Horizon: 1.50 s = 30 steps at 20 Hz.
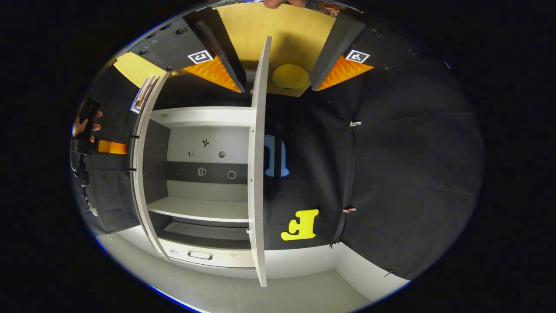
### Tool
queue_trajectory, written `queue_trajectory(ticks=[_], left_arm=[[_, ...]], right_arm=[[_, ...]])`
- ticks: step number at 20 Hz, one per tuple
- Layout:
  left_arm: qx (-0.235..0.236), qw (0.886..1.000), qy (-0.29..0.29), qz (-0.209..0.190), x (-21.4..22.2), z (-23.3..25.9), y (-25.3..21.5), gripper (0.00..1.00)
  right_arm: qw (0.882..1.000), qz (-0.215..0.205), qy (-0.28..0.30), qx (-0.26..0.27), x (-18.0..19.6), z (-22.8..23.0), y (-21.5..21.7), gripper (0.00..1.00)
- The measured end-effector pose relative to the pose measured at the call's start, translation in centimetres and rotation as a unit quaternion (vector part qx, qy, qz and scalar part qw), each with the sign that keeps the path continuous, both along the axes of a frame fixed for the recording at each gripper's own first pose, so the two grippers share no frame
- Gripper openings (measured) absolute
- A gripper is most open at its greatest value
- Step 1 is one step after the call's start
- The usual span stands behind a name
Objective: Grasp the bottle in the cabinet with the left hand and place it on the coaster, then close the right door with the right hand and the left door with the left hand.
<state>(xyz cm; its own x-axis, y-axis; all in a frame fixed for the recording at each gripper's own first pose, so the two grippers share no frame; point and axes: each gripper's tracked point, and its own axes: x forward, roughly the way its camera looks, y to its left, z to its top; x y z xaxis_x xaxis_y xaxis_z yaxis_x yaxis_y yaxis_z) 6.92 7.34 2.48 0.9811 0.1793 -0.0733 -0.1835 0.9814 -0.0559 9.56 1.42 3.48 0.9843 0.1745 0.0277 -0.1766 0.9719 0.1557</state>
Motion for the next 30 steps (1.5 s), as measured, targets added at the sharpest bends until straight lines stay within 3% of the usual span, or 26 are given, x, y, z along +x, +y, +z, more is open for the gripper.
queue_trajectory(ticks=[15, 19, 30], left_arm=[[0.0, 1.0, 0.011, 0.02, 1.7, -0.7, 2.6, 0.95], [0.003, 1.0, 0.005, 0.022, 2.4, 0.0, 3.9, 0.95], [0.041, 0.998, -0.045, 0.024, 10.5, 4.4, 9.2, 0.95]], right_arm=[[1.0, 0.011, -0.008, 0.007, 5.1, -0.2, 4.4, 0.96], [1.0, 0.002, -0.018, 0.007, 3.8, 0.6, 3.9, 0.96], [0.998, -0.031, -0.041, -0.024, -2.2, 2.6, -0.6, 0.96]])
